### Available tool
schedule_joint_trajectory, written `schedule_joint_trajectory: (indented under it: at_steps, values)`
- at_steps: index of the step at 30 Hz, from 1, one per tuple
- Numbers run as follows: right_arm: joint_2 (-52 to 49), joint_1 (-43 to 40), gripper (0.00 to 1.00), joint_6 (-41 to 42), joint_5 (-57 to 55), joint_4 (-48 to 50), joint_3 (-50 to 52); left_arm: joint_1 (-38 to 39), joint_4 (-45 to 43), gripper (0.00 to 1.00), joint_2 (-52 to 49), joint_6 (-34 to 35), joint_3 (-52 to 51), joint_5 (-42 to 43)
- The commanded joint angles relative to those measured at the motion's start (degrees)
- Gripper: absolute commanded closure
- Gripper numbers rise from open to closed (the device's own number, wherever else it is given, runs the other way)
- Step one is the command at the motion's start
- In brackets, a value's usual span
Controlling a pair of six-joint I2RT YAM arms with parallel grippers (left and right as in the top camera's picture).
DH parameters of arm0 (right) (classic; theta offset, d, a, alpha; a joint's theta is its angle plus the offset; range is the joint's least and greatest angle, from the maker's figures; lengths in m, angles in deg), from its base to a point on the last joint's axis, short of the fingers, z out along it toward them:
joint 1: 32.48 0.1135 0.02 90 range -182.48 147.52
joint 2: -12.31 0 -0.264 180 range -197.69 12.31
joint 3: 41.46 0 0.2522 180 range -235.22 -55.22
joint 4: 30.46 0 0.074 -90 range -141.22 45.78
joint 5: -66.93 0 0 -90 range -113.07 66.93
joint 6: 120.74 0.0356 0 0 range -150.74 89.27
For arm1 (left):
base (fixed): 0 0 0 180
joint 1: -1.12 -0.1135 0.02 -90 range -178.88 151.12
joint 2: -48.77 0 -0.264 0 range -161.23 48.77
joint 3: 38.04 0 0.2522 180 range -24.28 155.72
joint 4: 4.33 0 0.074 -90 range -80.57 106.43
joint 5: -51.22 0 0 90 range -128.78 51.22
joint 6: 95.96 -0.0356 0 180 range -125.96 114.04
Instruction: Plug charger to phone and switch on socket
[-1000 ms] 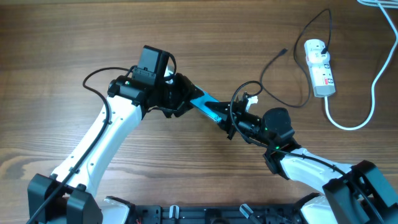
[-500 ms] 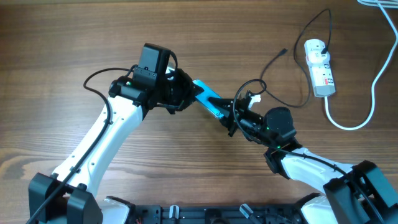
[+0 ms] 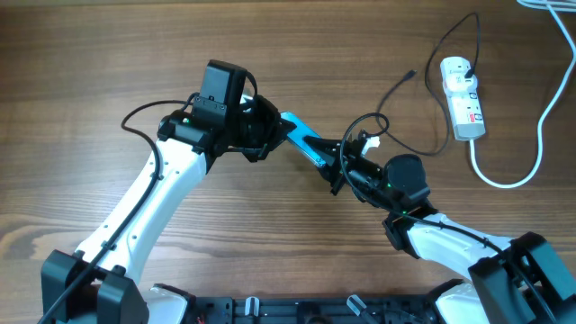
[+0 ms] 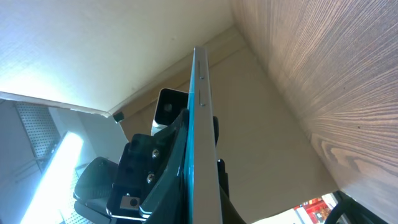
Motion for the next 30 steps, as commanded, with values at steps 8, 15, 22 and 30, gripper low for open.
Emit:
schedule_joint_trajectory:
  at_steps: [8,15,22,30]
  values:
    - [-0.2,1.0,0.74,-2.4,5.1,-2.6,-0.6,-2.9,0.5,0.96,-0.3,-3.1,0.0,0.3]
    - [-0.2,1.0,0.59,-4.5,2.4,-17.7,-0.6,-7.9,2.1,0.96,-0.3,-12.4,0.0,0.3]
    - [-0.2,1.0,0.55,-32.3,-7.2,-22.3,-0.5,-12.3,6.7,0.96,-0.3,-19.6,0.0,3.5]
    - [0.6,0.5,0.38,-53.4,-8.7,-22.3,-0.6,-12.5,6.2,0.96,-1.1,-25.5,0.0,9.7]
